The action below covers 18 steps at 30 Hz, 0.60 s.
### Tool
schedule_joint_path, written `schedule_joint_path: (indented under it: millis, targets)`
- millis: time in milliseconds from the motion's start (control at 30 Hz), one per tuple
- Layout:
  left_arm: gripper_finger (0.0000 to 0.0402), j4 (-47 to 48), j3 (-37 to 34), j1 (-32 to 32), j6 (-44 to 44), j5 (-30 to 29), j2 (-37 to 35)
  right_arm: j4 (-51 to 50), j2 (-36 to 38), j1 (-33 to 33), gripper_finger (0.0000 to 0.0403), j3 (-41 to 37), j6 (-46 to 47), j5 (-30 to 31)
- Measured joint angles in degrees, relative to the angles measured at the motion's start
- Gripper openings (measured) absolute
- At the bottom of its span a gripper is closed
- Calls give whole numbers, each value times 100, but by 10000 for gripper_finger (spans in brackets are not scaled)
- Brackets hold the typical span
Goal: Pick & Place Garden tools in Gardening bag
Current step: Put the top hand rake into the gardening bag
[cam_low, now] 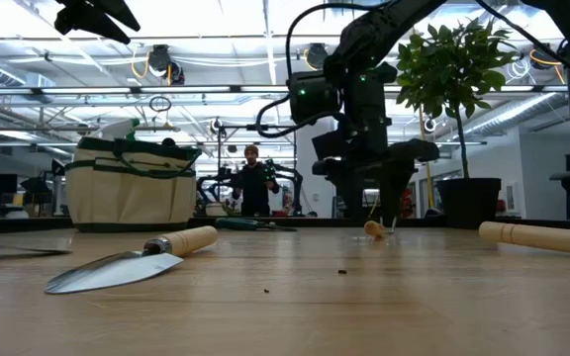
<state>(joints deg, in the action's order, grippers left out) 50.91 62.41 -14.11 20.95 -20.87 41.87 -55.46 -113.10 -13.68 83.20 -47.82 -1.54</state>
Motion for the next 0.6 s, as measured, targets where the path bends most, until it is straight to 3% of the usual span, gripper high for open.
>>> schedule_joint_path:
  millis: [433,600]
  targets:
    - [198,0,-2,0,-24,3,0,912,46,-4,244,-929,-110,42]
    - [198,0,-2,0,-22,3,0,1030,39,-8,208,-944,-107,24]
